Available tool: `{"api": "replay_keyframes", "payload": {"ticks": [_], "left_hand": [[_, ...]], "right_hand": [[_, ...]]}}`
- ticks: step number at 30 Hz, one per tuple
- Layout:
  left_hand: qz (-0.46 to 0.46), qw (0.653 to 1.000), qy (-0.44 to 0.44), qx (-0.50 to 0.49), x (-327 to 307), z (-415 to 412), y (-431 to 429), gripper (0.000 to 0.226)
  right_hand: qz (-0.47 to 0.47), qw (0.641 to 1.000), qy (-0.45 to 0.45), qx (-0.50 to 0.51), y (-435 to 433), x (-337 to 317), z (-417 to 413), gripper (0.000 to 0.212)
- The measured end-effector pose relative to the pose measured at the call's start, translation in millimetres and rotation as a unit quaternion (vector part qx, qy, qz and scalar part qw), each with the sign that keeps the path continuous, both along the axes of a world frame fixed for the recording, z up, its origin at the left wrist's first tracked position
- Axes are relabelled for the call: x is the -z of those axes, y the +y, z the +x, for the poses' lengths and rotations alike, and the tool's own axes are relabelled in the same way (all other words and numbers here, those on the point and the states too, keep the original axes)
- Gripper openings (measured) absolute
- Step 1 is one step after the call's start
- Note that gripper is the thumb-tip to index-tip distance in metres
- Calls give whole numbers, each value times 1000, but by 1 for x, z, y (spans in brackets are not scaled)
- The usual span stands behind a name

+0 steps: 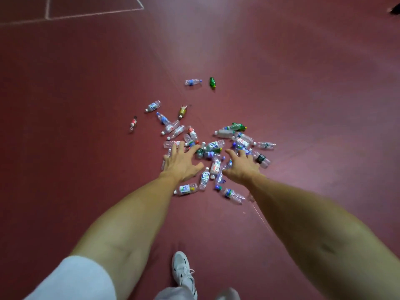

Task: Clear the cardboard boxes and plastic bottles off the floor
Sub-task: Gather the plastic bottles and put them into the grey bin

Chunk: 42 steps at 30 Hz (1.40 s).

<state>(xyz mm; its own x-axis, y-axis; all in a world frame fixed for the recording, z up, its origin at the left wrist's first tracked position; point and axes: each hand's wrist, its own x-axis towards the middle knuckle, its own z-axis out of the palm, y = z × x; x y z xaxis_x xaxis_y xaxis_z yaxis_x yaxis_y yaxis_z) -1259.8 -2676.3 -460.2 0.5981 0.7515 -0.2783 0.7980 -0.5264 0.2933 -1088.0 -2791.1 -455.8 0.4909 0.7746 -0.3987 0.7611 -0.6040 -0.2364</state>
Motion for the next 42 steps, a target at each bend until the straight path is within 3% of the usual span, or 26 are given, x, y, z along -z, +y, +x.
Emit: {"api": "replay_keyframes", "payload": {"ticks": [10, 18, 26, 36, 42], "left_hand": [[-19, 999, 21, -23, 27, 113, 126, 68], [-44, 994, 20, -101, 122, 240, 184, 69], [-68, 991, 52, -103, 306, 283, 217, 72], [-73, 991, 103, -54, 608, 275, 228, 81], [-60, 992, 104, -35, 744, 273, 243, 89]], "right_hand": [[6, 999, 31, 0, 131, 37, 118, 77], [-36, 997, 41, -55, 210, 135, 247, 81], [-89, 993, 29, -71, 243, 312, 295, 84], [-106, 989, 22, -101, 254, 611, 290, 92], [-94, 989, 0, -112, 276, 745, 283, 95]]}}
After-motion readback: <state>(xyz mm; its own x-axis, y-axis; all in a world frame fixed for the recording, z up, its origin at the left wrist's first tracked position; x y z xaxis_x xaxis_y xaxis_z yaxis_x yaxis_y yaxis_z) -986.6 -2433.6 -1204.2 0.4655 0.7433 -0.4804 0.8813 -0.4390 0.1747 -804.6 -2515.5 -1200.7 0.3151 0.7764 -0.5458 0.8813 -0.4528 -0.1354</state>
